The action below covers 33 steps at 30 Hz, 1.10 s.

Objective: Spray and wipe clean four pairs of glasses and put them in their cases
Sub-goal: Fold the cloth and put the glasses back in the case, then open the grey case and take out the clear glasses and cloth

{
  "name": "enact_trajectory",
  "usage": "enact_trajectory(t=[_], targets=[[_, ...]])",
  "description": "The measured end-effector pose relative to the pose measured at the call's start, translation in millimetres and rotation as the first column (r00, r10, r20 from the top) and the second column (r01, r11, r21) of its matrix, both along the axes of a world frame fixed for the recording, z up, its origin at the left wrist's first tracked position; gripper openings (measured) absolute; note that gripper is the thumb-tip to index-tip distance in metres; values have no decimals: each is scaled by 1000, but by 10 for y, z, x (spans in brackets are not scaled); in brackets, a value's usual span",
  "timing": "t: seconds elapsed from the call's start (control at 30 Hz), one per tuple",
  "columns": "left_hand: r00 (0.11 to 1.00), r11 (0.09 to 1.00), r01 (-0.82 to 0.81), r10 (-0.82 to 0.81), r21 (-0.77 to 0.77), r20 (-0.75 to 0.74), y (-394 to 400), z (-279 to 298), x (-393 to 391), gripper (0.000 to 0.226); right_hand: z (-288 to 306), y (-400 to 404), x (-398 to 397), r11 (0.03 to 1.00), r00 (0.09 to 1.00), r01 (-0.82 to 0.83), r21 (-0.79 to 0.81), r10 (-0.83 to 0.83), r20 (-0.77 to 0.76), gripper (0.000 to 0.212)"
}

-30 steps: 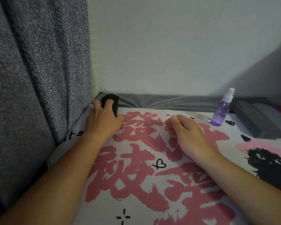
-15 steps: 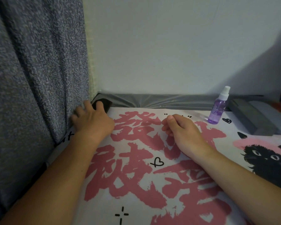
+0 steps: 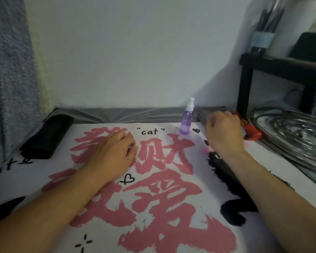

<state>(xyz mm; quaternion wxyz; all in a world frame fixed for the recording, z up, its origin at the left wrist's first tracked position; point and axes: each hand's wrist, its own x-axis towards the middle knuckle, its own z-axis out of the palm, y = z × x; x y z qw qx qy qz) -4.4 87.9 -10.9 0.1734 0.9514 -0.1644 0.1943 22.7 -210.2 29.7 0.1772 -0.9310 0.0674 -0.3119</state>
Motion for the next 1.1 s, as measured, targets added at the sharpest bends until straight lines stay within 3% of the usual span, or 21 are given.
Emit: enact_trajectory(t=[0.1, 0.17, 0.43, 0.73, 0.9, 1.03, 1.1], targets=[[1000, 1000, 5, -5, 29, 8, -15, 17, -18, 19, -194, -323, 146, 951, 952, 159, -265, -219, -215, 51], [1000, 1000, 3, -3, 31, -2, -10, 21, -27, 18, -303, -360, 194, 921, 942, 167, -353, -254, -219, 58], [1000, 999, 2, -1, 33, -23, -18, 4, -19, 21, -278, -351, 377, 936, 939, 212, -281, -274, -207, 49], [997, 1000, 23, -23, -3, -75, 17, -6, 47, 21, -335, -436, 431, 961, 954, 177, -211, -221, -204, 63], [994, 997, 54, -60, -61, -97, 34, 14, 41, 18, -297, -406, 411, 983, 973, 182, 28, -176, -148, 58], [995, 955, 33, -59, -295, -81, 72, 47, 54, 16, -78, -383, 222, 957, 983, 99, 274, -136, 121, 60], [998, 906, -6, -20, -424, -56, 97, 88, 60, 19, 84, -277, 8, 941, 959, -51, 335, -47, 278, 59]])
